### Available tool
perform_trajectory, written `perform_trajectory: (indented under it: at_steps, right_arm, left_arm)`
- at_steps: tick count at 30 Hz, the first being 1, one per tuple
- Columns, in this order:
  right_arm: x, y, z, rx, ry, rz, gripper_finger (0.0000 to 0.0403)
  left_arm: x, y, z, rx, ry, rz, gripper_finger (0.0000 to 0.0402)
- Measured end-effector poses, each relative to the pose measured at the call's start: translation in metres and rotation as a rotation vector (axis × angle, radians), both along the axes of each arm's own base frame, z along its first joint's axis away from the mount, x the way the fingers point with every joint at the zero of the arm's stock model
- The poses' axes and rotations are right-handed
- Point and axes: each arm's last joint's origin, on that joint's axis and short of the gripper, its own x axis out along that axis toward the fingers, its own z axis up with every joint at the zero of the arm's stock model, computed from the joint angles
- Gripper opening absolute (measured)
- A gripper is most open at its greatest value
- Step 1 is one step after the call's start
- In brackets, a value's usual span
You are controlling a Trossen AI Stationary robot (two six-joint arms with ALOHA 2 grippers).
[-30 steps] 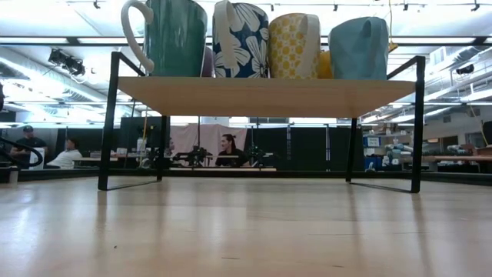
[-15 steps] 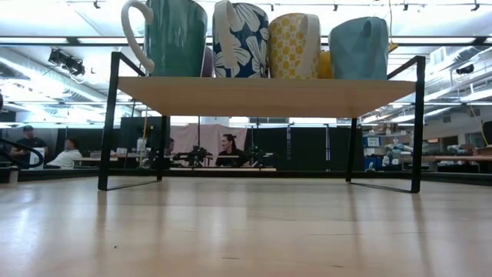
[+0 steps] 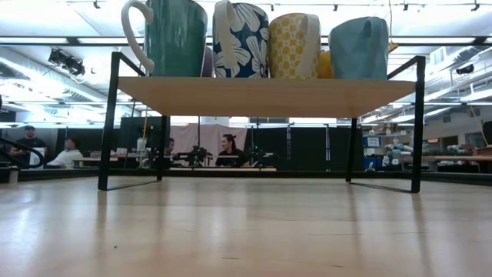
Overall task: Place coffee mugs
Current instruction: Return to Home Position
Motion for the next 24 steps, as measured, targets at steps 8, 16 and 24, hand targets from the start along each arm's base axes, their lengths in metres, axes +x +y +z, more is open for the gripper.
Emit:
perform_trajectory:
  at_steps: [8, 16, 24]
  right_arm:
    - [0.000, 0.000, 0.000, 0.000, 0.000, 0.000, 0.0180]
    - [0.000, 0.000, 0.000, 0.000, 0.001, 0.000, 0.0180]
    - [0.000, 0.000, 0.000, 0.000, 0.001, 0.000, 0.0180]
  left_arm:
    - [-0.047, 0.010, 0.000, 0.058, -0.100, -0.004, 0.0139]
    - [-0.083, 0.017, -0.015, 0.058, -0.065, -0.004, 0.0139]
    - [-0.081, 0.017, -0.025, 0.080, 0.017, 0.005, 0.0139]
